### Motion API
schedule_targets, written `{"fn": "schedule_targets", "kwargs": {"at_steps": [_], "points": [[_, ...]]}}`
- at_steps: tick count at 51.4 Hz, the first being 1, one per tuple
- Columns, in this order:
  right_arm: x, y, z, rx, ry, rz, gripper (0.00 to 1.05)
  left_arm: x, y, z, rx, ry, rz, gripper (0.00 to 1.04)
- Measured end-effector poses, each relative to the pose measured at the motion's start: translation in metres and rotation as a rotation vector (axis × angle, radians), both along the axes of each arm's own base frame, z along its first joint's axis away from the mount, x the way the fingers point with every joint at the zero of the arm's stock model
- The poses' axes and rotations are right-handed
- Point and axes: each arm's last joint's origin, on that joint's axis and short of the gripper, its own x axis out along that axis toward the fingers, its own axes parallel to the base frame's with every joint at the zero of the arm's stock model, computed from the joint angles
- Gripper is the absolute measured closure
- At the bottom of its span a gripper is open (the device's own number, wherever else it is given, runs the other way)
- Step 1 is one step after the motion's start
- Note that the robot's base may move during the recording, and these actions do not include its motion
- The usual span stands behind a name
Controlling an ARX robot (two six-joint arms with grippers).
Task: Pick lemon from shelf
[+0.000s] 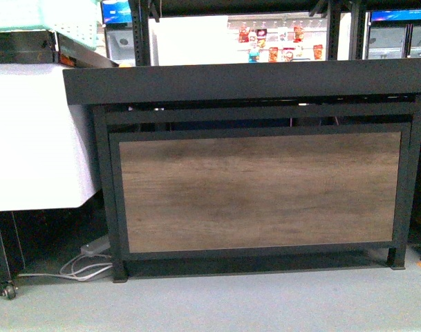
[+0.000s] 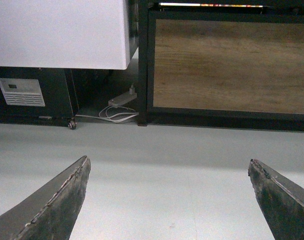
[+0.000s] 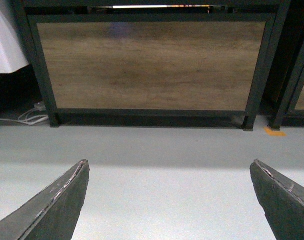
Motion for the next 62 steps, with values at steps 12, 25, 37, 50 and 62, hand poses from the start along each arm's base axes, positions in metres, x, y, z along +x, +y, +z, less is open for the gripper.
{"fn": "schedule_targets", "kwargs": {"at_steps": [12, 25, 37, 50, 62], "points": [[0.0000, 0.0000, 0.0000, 0.000, 0.000, 0.000, 0.08, 0.0000, 0.0000, 0.0000, 0.000, 0.000, 0.000, 0.08], [0.0000, 0.0000, 0.0000, 0.000, 0.000, 0.000, 0.08, 0.0000, 0.0000, 0.0000, 0.000, 0.000, 0.000, 0.08], [0.0000, 0.0000, 0.0000, 0.000, 0.000, 0.000, 0.08, 0.0000, 0.0000, 0.0000, 0.000, 0.000, 0.000, 0.08], [0.0000, 0.0000, 0.0000, 0.000, 0.000, 0.000, 0.08, 0.0000, 0.0000, 0.0000, 0.000, 0.000, 0.000, 0.08], [0.0000, 0.0000, 0.0000, 0.000, 0.000, 0.000, 0.08, 0.0000, 0.0000, 0.0000, 0.000, 0.000, 0.000, 0.08]]}}
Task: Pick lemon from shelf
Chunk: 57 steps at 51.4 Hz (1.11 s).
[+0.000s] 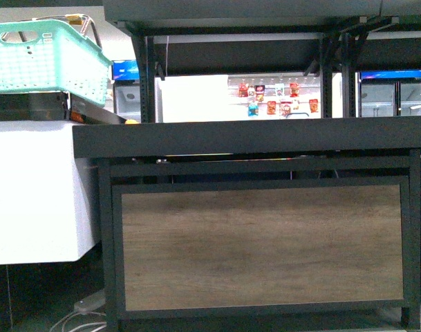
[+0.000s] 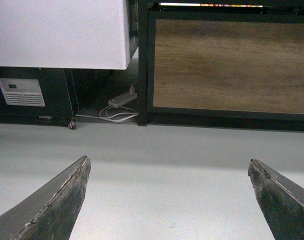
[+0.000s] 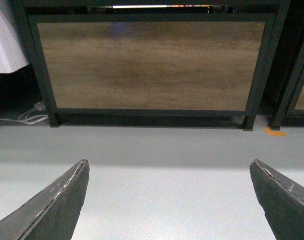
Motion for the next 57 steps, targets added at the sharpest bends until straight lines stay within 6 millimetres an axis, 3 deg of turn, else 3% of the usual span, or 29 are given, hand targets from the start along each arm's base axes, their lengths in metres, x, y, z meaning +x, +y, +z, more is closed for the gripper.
{"fn": "schedule_targets", "kwargs": {"at_steps": [57], "points": [[0.0000, 0.0000, 0.0000, 0.000, 0.000, 0.000, 0.08, 0.0000, 0.0000, 0.0000, 0.000, 0.000, 0.000, 0.08]]}}
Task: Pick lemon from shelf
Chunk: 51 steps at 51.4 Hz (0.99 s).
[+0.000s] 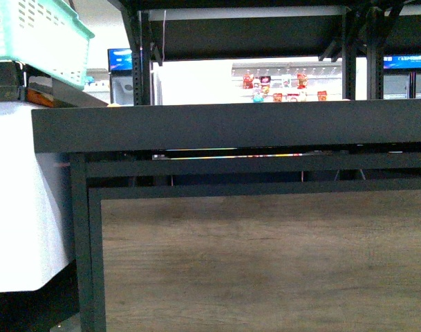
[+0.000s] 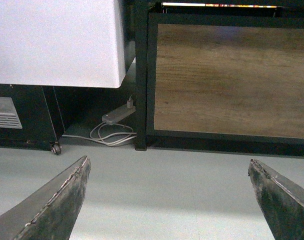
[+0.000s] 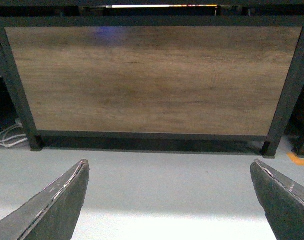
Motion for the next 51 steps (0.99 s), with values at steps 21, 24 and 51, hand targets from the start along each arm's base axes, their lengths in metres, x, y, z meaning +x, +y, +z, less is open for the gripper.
{"fn": "schedule_targets", "kwargs": {"at_steps": [21, 24, 51], "points": [[0.0000, 0.0000, 0.0000, 0.000, 0.000, 0.000, 0.08, 0.0000, 0.0000, 0.0000, 0.000, 0.000, 0.000, 0.08], [0.0000, 0.0000, 0.0000, 0.000, 0.000, 0.000, 0.08, 0.0000, 0.0000, 0.0000, 0.000, 0.000, 0.000, 0.08], [0.0000, 0.0000, 0.0000, 0.000, 0.000, 0.000, 0.08, 0.0000, 0.0000, 0.0000, 0.000, 0.000, 0.000, 0.08]]}}
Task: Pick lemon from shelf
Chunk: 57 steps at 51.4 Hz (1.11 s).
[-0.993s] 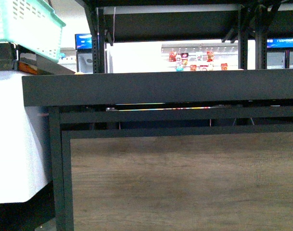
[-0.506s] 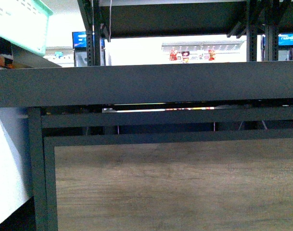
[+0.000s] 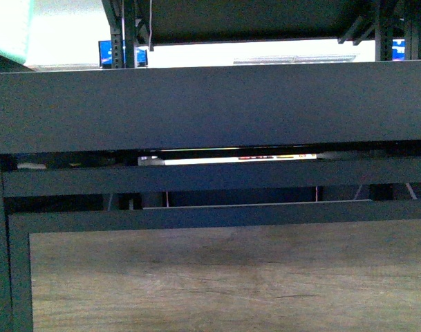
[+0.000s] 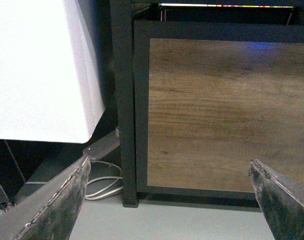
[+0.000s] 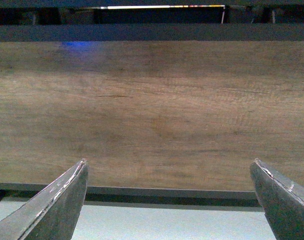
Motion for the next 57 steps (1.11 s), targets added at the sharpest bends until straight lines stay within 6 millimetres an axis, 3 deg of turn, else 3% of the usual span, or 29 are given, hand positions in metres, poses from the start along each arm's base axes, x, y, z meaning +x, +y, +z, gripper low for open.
{"fn": "schedule_targets", "kwargs": {"at_steps": [57], "points": [[0.0001, 0.0000, -0.0001, 0.000, 0.001, 0.000, 0.08, 0.0000, 0.0000, 0.0000, 0.000, 0.000, 0.000, 0.08]]}}
